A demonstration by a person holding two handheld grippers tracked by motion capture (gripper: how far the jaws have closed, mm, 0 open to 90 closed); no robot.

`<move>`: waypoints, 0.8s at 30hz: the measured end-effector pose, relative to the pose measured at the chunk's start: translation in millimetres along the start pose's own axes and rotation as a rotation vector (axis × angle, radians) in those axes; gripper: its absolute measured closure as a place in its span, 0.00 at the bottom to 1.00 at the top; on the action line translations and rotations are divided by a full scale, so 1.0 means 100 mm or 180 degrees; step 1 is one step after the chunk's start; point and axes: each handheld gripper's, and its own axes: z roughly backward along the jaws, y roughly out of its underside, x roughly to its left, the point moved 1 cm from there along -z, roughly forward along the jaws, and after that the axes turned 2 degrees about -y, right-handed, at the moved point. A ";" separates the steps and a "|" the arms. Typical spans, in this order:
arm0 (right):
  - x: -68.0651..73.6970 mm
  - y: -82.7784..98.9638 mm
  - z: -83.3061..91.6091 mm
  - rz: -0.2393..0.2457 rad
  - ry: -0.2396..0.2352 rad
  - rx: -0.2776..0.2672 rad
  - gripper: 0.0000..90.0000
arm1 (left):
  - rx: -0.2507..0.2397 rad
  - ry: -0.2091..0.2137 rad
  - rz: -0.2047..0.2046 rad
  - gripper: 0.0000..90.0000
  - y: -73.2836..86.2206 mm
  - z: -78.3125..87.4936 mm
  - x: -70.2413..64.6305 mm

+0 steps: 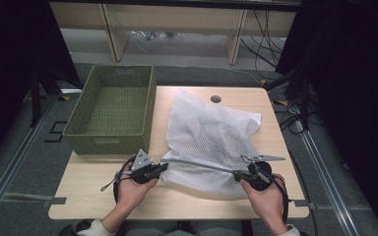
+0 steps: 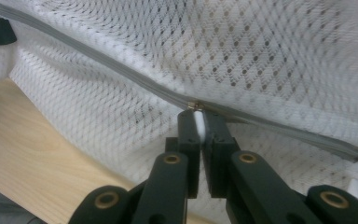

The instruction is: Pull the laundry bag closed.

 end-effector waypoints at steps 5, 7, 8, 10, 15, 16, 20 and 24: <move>-0.03 0.01 0.02 -0.0064 0.0071 0.0013 0.98 | 0.0011 -0.0004 0.0028 0.98 0.00 0.00 0.00; -0.04 0.02 0.02 -0.0076 0.0039 -0.0043 0.98 | -0.0003 0.0006 0.0035 0.98 0.01 -0.01 0.00; -0.05 0.02 0.03 -0.0005 0.0057 -0.0017 0.98 | -0.0005 0.0008 0.0047 0.98 0.01 -0.01 0.00; -0.07 0.03 0.03 0.0037 0.0056 -0.0038 0.98 | -0.0002 -0.0002 0.0043 0.98 0.01 -0.01 0.00; -0.08 0.03 0.05 -0.0061 0.0042 -0.0027 0.98 | -0.0004 0.0000 0.0057 0.98 0.01 0.00 0.00; -0.07 0.02 0.04 -0.0120 0.0071 -0.0025 0.98 | -0.0004 0.0002 0.0058 0.98 0.01 0.00 0.00; -0.10 0.03 0.07 -0.0160 0.0124 -0.0017 0.98 | -0.0005 0.0001 0.0056 0.98 0.01 -0.01 0.00; -0.10 0.04 0.10 -0.0271 0.0130 -0.0015 0.98 | -0.0021 -0.0001 0.0064 0.98 0.01 -0.01 0.01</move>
